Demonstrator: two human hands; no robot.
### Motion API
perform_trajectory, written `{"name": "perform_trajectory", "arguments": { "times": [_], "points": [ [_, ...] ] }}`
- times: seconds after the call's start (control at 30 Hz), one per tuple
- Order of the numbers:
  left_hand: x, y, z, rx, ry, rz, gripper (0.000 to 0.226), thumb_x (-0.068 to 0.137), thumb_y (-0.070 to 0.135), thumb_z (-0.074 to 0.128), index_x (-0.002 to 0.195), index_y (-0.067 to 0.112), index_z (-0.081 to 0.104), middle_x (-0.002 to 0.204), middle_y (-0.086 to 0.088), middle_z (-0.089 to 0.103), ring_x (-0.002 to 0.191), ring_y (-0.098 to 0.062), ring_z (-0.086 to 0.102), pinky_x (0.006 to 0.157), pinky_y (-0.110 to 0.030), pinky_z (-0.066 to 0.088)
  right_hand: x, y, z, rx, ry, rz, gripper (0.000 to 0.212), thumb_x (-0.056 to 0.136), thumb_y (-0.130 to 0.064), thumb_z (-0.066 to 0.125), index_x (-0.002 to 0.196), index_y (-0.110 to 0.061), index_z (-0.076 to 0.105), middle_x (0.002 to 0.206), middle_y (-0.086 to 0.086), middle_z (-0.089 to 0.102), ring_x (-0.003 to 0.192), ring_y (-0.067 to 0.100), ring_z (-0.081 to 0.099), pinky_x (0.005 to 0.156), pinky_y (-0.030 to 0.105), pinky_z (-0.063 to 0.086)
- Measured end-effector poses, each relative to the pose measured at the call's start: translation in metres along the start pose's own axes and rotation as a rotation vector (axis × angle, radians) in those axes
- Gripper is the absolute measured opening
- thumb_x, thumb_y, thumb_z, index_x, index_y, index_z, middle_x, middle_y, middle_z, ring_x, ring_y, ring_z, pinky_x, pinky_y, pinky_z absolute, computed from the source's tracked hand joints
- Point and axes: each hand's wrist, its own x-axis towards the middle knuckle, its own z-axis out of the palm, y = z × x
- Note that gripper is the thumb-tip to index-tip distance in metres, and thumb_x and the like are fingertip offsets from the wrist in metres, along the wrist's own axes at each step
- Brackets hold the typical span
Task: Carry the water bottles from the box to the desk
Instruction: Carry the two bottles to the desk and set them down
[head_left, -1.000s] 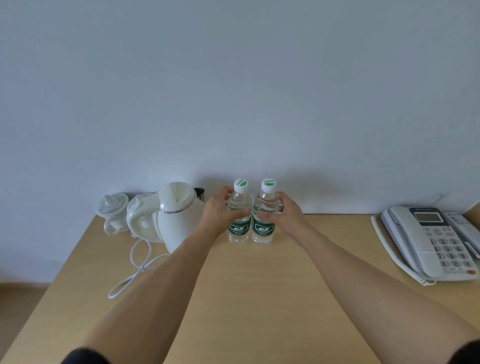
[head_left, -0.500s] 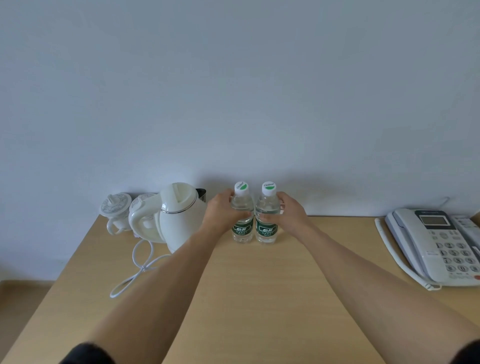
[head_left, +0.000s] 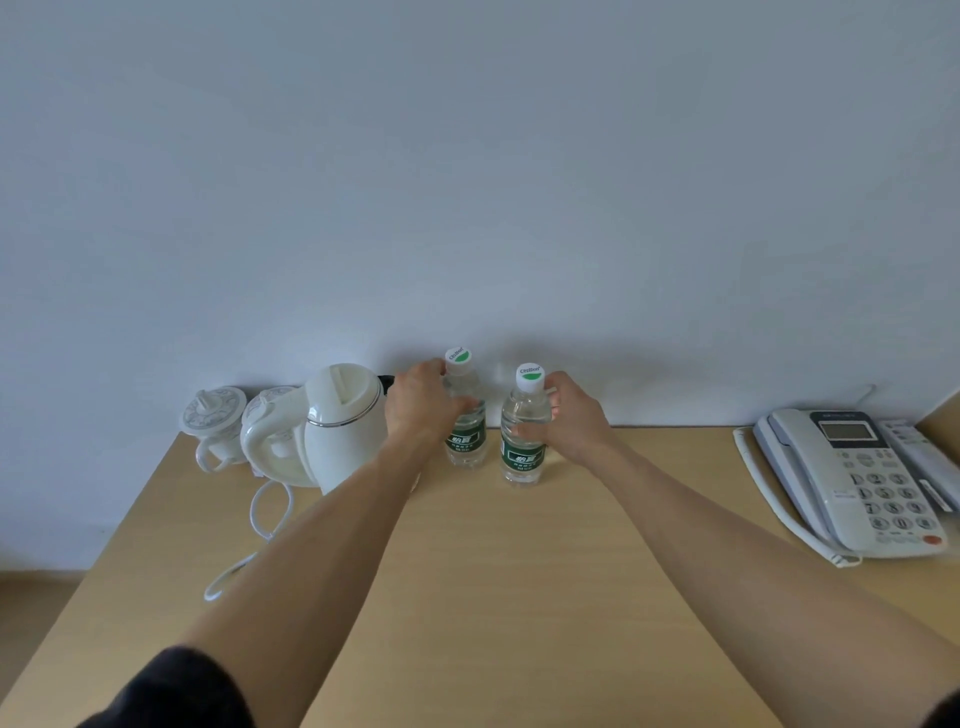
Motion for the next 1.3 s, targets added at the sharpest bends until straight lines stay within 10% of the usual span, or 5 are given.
{"name": "perform_trajectory", "arguments": {
  "times": [0.13, 0.37, 1.3],
  "points": [
    [0.013, 0.001, -0.001, -0.013, 0.016, -0.003, 0.052, 0.076, 0.035, 0.086, 0.121, 0.015, 0.069, 0.110, -0.007, 0.073, 0.101, -0.027, 0.067, 0.086, -0.039, 0.056, -0.001, -0.002, -0.001, -0.022, 0.025, 0.012, 0.060, 0.066, -0.035, 0.091, 0.107, -0.027, 0.048, 0.100, -0.007, 0.058, 0.082, -0.007, 0.051, 0.059, 0.014, 0.035],
    [0.024, -0.003, 0.001, -0.027, 0.031, 0.006, 0.054, 0.074, 0.036, 0.088, 0.120, 0.013, 0.070, 0.108, -0.007, 0.073, 0.099, -0.027, 0.067, 0.085, -0.037, 0.055, 0.000, -0.003, -0.001, -0.043, 0.039, 0.010, 0.058, 0.066, -0.035, 0.092, 0.108, -0.022, 0.054, 0.107, 0.000, 0.062, 0.093, 0.016, 0.059, 0.062, 0.017, 0.040],
    [0.029, -0.004, 0.003, -0.051, 0.013, -0.018, 0.058, 0.071, 0.039, 0.089, 0.118, 0.014, 0.066, 0.106, -0.005, 0.072, 0.097, -0.026, 0.067, 0.083, -0.037, 0.055, 0.040, -0.026, 0.021, -0.062, 0.182, -0.067, 0.048, 0.072, -0.025, 0.089, 0.102, -0.012, 0.054, 0.100, 0.002, 0.063, 0.090, 0.022, 0.058, 0.073, 0.031, 0.042]
  ]
}}
